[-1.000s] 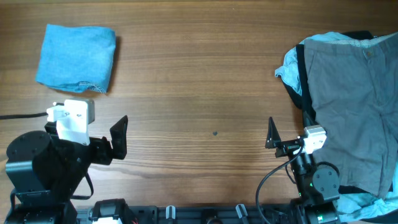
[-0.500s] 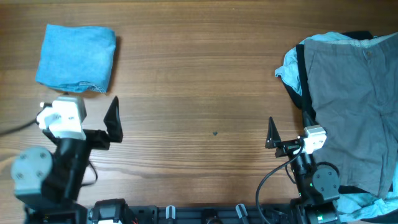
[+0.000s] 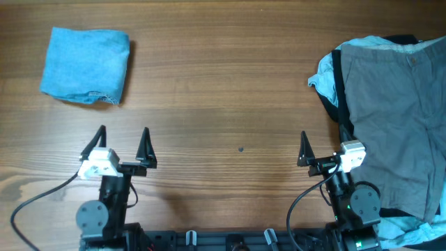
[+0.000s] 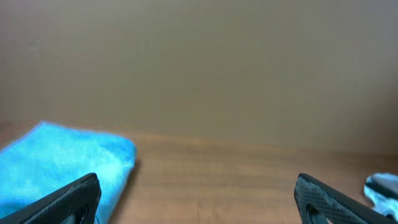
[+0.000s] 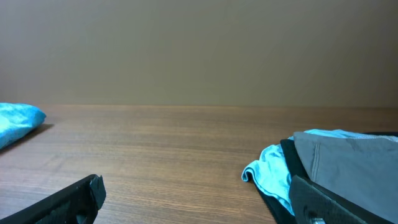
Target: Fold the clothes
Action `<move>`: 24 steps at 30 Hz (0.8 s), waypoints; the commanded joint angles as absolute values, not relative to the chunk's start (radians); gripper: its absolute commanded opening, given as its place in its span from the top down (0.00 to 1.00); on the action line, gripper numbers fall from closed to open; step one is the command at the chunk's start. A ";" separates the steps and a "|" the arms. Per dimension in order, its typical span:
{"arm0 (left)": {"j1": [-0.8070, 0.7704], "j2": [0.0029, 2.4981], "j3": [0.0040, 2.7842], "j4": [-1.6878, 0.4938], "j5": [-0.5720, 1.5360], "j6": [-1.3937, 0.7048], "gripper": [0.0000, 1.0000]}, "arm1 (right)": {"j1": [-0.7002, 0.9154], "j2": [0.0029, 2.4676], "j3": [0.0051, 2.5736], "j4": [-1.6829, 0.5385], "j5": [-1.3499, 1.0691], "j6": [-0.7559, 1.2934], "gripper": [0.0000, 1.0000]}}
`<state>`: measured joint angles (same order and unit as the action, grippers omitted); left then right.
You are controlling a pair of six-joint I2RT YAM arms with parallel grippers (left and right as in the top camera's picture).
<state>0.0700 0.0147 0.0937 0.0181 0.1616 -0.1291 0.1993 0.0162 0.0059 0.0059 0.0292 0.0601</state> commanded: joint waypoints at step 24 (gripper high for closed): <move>0.046 0.006 0.006 -0.060 0.167 -0.166 0.00 | 0.195 0.010 0.005 0.010 0.017 0.078 0.00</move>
<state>0.0521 0.0135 0.0105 -0.0570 0.1612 -0.1558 0.1993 0.0158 0.0059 0.0055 0.0292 0.0601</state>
